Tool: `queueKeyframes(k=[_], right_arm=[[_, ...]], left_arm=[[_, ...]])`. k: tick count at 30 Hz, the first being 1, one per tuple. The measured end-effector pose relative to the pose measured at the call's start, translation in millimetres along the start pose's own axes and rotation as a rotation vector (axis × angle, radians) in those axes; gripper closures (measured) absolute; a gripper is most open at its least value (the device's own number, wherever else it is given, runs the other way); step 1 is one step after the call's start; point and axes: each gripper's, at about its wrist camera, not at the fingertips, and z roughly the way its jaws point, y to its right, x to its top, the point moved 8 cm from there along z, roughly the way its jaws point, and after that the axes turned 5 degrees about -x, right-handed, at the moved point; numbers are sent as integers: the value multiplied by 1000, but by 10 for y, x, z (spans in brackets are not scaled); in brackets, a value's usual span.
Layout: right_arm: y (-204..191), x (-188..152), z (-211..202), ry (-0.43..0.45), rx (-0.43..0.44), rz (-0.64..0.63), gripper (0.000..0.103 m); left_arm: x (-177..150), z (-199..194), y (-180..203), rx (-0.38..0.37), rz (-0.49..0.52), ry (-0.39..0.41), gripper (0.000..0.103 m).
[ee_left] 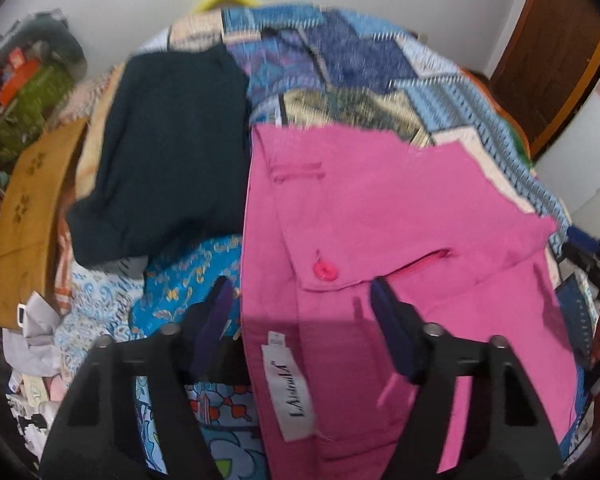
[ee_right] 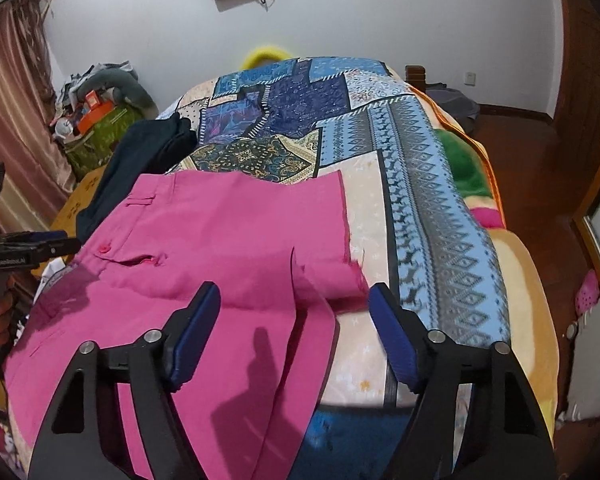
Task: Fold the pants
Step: 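Lower the left tool to the labelled waistband while the right tool lowers to the hem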
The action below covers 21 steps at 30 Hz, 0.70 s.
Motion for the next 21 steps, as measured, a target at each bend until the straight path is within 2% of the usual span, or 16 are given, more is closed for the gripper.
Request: queueKeyframes(k=[3, 6, 9, 11, 13, 14, 15, 16, 19, 21], right_arm=[[-25, 77, 93, -14, 15, -23, 39], [-79, 77, 194, -58, 36, -49, 50], [-128, 51, 268, -85, 44, -80, 58], [-147, 36, 298, -94, 40, -92, 67], [-144, 53, 313, -88, 40, -102, 74], [-151, 29, 309, -91, 38, -106, 77], [-145, 28, 315, -94, 39, -106, 79], [-140, 14, 306, -93, 39, -101, 82], [-136, 19, 290, -87, 35, -99, 85], [-134, 8, 288, -88, 35, -99, 88]], left_arm=[[-61, 143, -45, -27, -6, -54, 49], [-55, 188, -11, -47, 5, -69, 49], [-33, 141, 21, -52, 31, -45, 50], [6, 62, 25, -37, 52, -10, 51], [31, 5, 38, -55, 55, 8, 52], [32, 2, 46, -65, 52, 4, 57], [15, 13, 57, -79, 49, -10, 64], [-17, 51, 75, -92, 51, -37, 65], [-130, 252, 89, -84, 46, -127, 66], [-176, 340, 74, -91, 19, -148, 66]])
